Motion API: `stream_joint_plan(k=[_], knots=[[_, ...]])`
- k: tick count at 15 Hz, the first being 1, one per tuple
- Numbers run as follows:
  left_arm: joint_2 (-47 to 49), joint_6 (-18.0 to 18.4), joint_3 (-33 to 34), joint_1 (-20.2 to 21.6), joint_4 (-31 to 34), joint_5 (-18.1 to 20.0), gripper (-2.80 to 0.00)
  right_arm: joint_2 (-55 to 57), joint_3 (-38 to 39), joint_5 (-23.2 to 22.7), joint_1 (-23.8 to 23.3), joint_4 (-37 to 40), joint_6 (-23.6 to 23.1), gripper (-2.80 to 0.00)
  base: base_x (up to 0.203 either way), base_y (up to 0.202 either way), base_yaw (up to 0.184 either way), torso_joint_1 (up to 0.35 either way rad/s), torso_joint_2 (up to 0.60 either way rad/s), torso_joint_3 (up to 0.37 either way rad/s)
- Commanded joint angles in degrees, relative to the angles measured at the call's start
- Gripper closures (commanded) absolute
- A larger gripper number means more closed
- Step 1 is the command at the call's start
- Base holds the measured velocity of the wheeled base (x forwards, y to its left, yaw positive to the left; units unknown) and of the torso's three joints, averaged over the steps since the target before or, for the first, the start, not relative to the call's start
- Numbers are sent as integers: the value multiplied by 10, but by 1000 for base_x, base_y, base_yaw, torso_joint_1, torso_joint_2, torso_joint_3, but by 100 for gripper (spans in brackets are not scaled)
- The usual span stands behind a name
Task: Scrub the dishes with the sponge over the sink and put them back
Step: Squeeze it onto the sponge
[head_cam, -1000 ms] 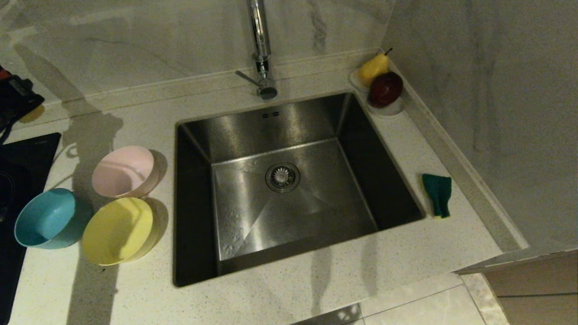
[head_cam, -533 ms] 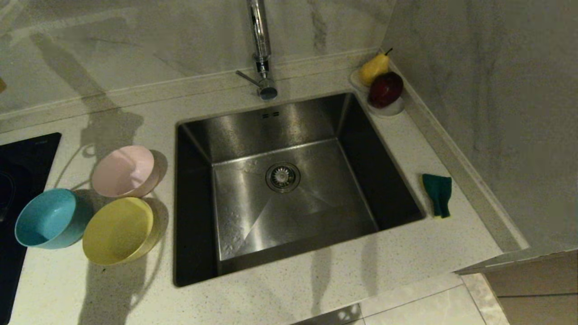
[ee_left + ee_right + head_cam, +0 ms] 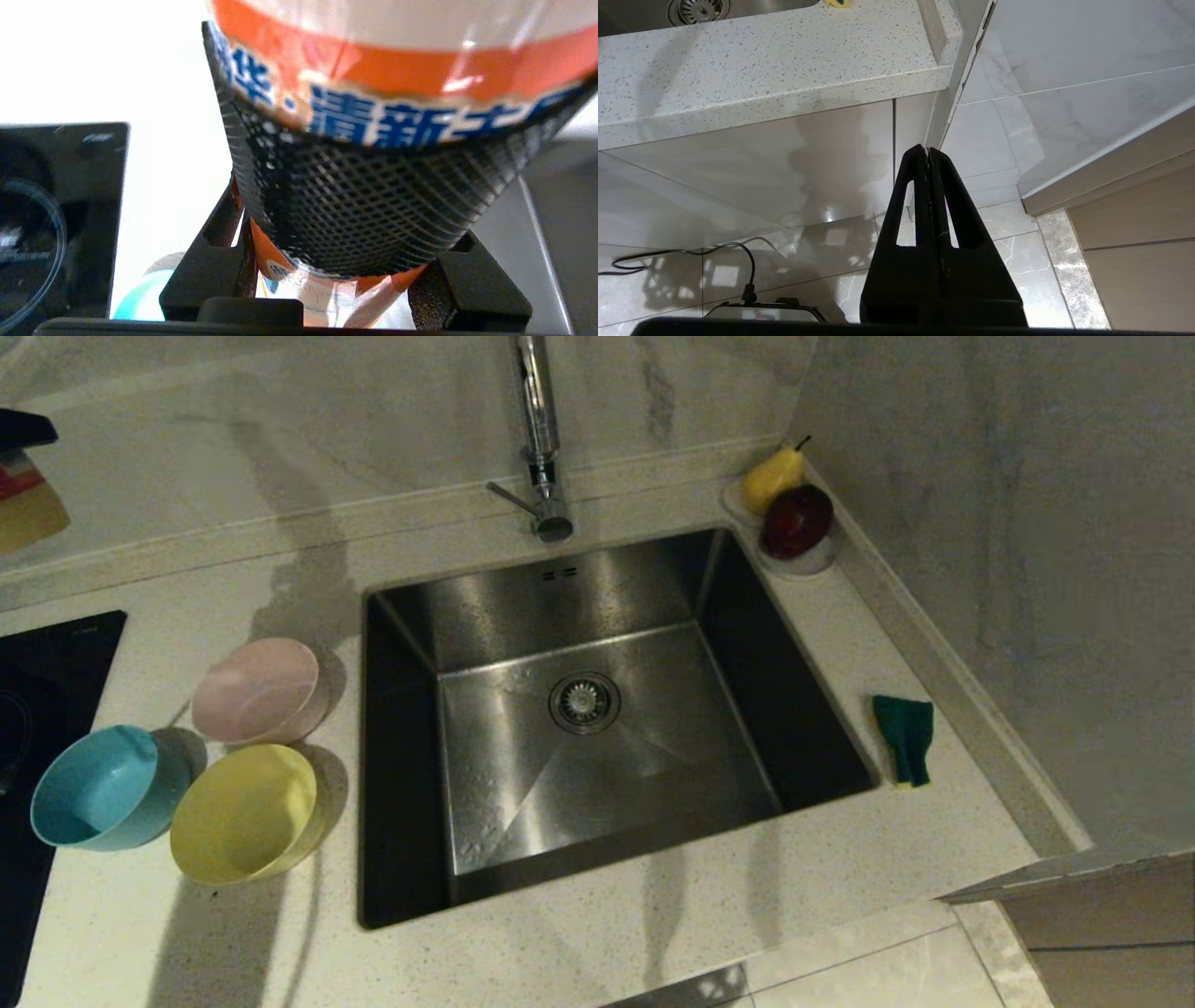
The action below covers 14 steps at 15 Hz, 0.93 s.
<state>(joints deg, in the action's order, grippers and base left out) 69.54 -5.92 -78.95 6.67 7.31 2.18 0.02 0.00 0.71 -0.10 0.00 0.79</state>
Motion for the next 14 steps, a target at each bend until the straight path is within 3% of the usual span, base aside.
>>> stream_joint_plan(k=[1, 6, 10, 12, 14], knots=[[-46, 43, 5, -53, 30, 11, 0, 1, 0, 0, 0, 0, 0, 0, 0, 0, 0, 0, 0, 0], [-65, 142, 19, -194, 90, 7, 0, 0, 0, 0, 0, 0, 0, 0, 0, 0, 0, 0, 0, 0], [-51, 248, 19, -340, 89, -63, 0, 0, 0, 0, 0, 0, 0, 0, 0, 0, 0, 0, 0, 0], [-28, 310, 13, -392, 85, -97, 0, 0, 0, 0, 0, 0, 0, 0, 0, 0, 0, 0, 0, 0], [-8, 372, 10, -421, 85, -105, 0, 1, 0, 0, 0, 0, 0, 0, 0, 0, 0, 0, 0, 0]])
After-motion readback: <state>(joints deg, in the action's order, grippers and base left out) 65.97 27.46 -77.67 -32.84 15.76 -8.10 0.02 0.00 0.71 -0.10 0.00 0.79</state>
